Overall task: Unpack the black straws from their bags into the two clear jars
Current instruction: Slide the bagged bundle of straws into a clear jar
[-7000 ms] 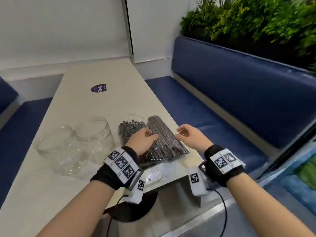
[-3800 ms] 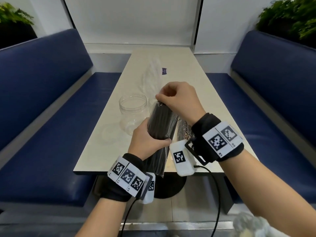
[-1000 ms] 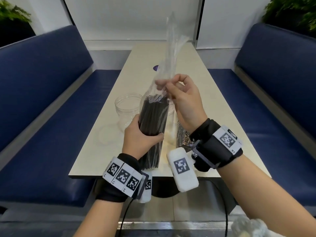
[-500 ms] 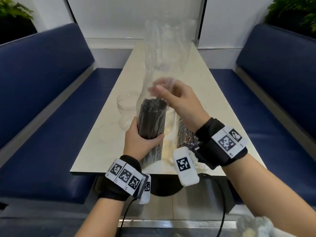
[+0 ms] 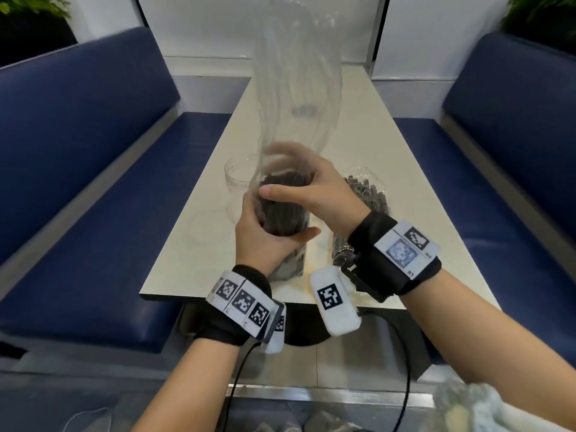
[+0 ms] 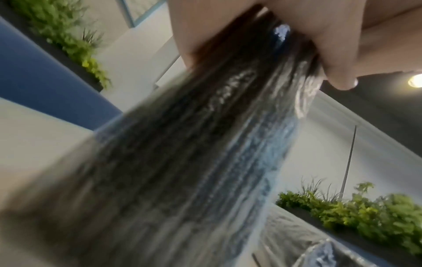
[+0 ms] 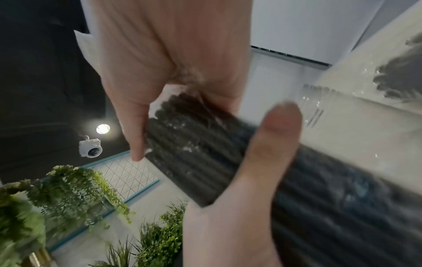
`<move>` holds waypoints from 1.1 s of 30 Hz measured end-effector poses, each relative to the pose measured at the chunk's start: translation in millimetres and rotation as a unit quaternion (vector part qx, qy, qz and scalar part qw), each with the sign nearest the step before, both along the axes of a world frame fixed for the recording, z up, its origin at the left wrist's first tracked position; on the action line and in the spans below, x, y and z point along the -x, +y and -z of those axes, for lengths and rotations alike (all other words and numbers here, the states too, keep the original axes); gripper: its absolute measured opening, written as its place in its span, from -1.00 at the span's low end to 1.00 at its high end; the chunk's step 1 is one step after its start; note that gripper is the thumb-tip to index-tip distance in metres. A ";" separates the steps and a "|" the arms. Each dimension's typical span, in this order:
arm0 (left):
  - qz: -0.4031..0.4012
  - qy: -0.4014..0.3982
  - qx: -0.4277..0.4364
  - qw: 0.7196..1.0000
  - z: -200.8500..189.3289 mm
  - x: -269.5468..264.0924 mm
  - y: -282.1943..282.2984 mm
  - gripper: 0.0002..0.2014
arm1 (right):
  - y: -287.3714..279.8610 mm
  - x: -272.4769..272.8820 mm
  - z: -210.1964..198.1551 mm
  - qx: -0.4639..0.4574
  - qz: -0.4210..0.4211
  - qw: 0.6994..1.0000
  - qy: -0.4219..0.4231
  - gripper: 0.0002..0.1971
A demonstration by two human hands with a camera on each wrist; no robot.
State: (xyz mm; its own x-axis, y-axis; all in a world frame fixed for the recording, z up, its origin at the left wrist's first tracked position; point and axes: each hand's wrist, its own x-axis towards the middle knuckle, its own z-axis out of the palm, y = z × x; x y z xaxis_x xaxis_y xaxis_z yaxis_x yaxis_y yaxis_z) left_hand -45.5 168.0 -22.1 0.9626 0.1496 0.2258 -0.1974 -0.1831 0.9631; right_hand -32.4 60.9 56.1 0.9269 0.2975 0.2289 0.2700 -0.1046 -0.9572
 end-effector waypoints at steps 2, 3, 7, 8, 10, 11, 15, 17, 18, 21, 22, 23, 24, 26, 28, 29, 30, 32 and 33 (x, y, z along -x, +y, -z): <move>-0.003 -0.003 0.012 1.000 1.4 -4.0 -4.3 -0.22 | 4.5 0.8 0.3 -0.004 0.002 1.000 -0.005 -0.56; -0.004 -0.002 0.005 1.000 3.2 -5.6 -5.6 -0.25 | 5.9 0.2 -1.3 -0.004 0.001 1.000 -0.005 -0.59; -0.011 0.011 -0.009 1.000 19.1 -7.8 -5.5 -0.32 | 2.2 -6.0 -6.1 0.039 -0.023 0.999 -0.029 -0.57; -0.014 0.015 -0.005 1.000 22.1 -8.1 -5.3 -0.33 | 2.0 -6.5 -6.3 0.056 -0.024 0.998 -0.031 -0.55; -0.022 0.011 0.008 1.000 22.9 -9.0 -6.2 -0.35 | 2.0 -5.8 -3.7 0.068 -0.024 0.997 -0.030 -0.59; -0.022 0.004 0.015 1.000 21.8 -10.2 -6.7 -0.32 | 2.4 -5.6 -2.2 0.066 -0.018 0.997 -0.030 -0.62; -0.012 0.004 0.027 1.000 22.1 -15.0 -6.8 -0.26 | 3.7 -7.9 0.9 0.030 0.001 1.000 -0.008 -0.66; -0.004 0.010 0.028 1.000 24.9 -14.6 -7.7 -0.26 | 5.1 -11.7 3.2 0.023 -0.008 1.000 -0.002 -0.72; -0.003 0.011 0.031 0.999 26.4 -14.2 -8.0 -0.25 | 6.1 -13.3 4.6 0.016 -0.014 1.000 0.002 -0.78; 0.002 0.003 0.045 0.999 28.8 -16.1 -9.2 -0.25 | 5.1 -17.5 6.7 -0.014 -0.021 1.000 0.012 -0.83; 0.007 0.001 0.043 0.999 28.1 -16.8 -9.2 -0.25 | 3.7 -17.5 4.9 -0.017 -0.025 0.999 0.012 -0.83; 0.012 0.002 0.038 0.999 27.8 -17.9 -8.4 -0.26 | 2.0 -16.2 1.8 -0.010 -0.028 1.000 0.003 -0.80; 0.020 0.003 0.032 0.999 27.2 -18.7 -7.0 -0.30 | 0.3 -15.5 -2.0 0.006 -0.029 0.999 -0.016 -0.74; 0.032 0.004 0.027 0.999 27.1 -19.8 -4.3 -0.34 | -1.0 -15.4 -7.9 0.058 -0.031 0.995 -0.072 -0.51; 0.033 0.012 0.016 0.999 29.3 -20.5 -2.4 -0.37 | 1.1 -15.3 -12.1 0.116 -0.042 0.988 -0.096 -0.34; 0.029 0.023 0.012 0.999 31.5 -20.8 -1.5 -0.39 | 2.8 -15.9 -12.3 0.145 -0.045 0.984 -0.094 -0.33; 0.028 0.033 0.008 0.999 32.9 -20.9 -1.0 -0.38 | 4.5 -16.5 -11.1 0.170 -0.050 0.980 -0.092 -0.39; 0.029 0.046 -0.001 0.999 36.2 -20.9 -0.5 -0.33 | 6.2 -17.1 -6.7 0.191 -0.064 0.975 -0.096 -0.57; 0.027 0.049 -0.004 0.998 38.3 -20.7 -0.1 -0.31 | 5.8 -16.6 -4.4 0.190 -0.071 0.975 -0.094 -0.62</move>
State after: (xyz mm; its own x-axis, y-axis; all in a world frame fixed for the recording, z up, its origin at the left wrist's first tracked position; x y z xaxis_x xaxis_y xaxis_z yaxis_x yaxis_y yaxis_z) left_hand -24.8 167.9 -60.4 0.9869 0.0950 0.1305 -0.1115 -0.1834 0.9767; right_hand -15.7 66.7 60.5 0.8231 0.5155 0.2383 0.4735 -0.3912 -0.7892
